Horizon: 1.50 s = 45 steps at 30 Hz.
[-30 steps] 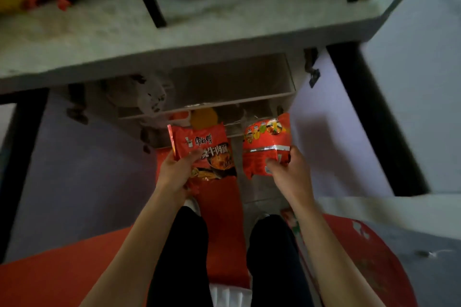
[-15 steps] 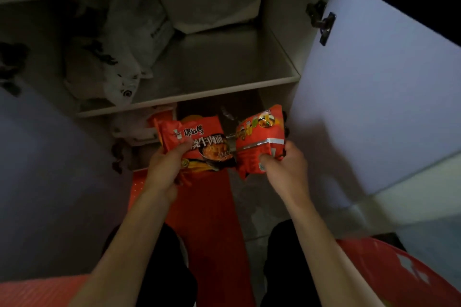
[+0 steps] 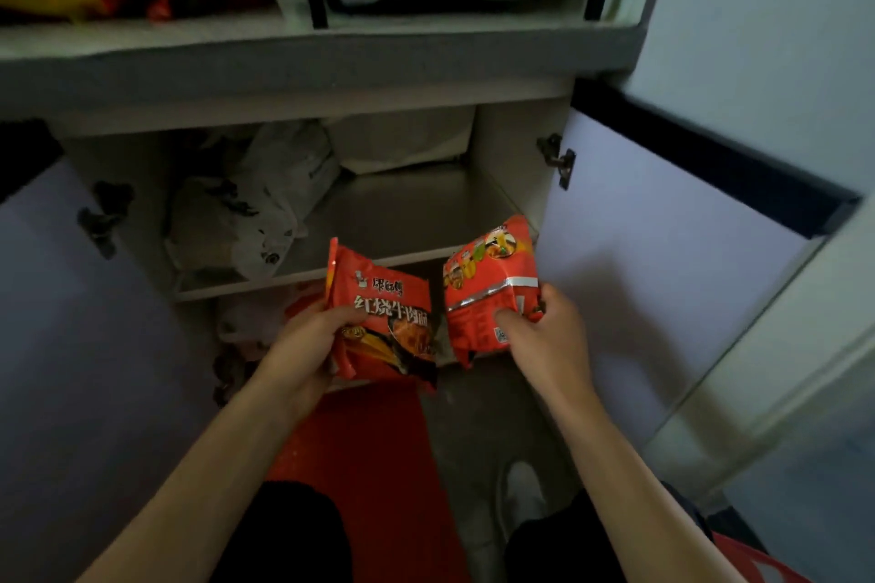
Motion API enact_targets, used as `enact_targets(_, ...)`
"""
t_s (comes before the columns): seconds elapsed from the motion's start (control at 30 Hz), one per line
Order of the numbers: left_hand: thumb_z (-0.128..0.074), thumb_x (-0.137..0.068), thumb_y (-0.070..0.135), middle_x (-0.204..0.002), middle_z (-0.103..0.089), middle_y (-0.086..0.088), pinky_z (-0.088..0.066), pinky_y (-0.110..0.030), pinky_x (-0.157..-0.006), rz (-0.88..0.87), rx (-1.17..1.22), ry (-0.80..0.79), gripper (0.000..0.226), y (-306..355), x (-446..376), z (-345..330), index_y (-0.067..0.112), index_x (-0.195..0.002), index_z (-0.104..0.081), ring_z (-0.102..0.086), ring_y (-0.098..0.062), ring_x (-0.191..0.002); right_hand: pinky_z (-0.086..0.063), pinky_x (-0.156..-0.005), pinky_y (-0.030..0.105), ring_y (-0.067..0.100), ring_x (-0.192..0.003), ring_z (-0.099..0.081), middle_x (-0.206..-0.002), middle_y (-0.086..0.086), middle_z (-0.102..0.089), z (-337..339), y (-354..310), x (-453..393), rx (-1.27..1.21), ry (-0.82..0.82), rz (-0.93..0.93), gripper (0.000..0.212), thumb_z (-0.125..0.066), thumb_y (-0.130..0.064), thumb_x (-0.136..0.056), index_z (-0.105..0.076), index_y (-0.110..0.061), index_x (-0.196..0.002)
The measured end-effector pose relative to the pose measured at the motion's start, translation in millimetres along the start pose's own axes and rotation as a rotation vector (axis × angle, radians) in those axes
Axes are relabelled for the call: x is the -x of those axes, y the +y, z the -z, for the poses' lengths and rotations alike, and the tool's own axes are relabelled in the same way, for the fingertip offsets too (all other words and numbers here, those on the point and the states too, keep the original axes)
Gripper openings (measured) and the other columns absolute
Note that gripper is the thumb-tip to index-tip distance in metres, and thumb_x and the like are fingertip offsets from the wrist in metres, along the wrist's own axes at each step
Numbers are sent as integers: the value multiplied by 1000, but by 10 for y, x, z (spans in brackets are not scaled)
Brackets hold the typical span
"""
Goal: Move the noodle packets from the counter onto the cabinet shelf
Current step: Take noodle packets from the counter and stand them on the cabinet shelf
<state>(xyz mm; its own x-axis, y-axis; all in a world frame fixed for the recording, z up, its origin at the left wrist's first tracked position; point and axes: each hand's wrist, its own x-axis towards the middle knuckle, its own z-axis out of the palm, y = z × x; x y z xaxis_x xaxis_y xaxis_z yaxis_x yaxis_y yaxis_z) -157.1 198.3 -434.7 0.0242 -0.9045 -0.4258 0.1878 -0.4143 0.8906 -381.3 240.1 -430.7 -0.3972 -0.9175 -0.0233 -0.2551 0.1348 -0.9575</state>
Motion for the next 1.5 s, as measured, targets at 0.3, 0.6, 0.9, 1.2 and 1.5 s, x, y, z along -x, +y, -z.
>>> enact_targets(0.3,-69,-78,24,-98,-75,-15,-56,-47,-87,23,-34,38,35,533,-1266,-529,7,-109,-64,-71,-34,-95,-54,-71,26,10,-89,-67,-99,-7,-68,-134,-49,-1230,-116,145,6,26,-70,-20,-85,-63,-26,-109)
enact_targets(0.6,-69,-82,26,-101,-73,-16,-56,-48,-89,-101,-143,39,25,991,-2219,-1408,10,-101,-65,-70,-31,-88,-48,-70,27,14,-81,-63,-89,-3,-67,-161,2,-1998,-121,206,-24,18,-67,-15,-83,-62,-25,-97)
enact_targets(0.9,-80,-72,44,-112,-71,-1,-54,-34,-92,-272,-420,-258,46,689,-2293,-1776,29,-113,-64,-69,-15,-94,-53,-79,34,16,-83,-65,-89,-5,-67,-185,81,-2198,-1,120,-44,17,-65,-18,-85,-62,-29,-98)
enact_targets(1.2,-74,-76,42,-137,-56,1,-42,-34,-106,-568,-1083,-211,84,455,-2616,-1720,25,-148,-35,-55,-18,-124,-52,-91,37,13,-95,-64,-97,-12,-66,-182,103,-2230,-90,21,-52,26,-70,-22,-84,-60,-39,-101)
enact_targets(1.5,-66,-80,46,-129,-63,-1,-49,-45,-100,-626,-739,-152,48,579,-3126,-2261,36,-126,-55,-60,-21,-118,-47,-104,45,19,-118,-58,-127,-5,-60,-35,159,-2323,14,127,-61,51,-67,-28,-90,-49,-32,-137)
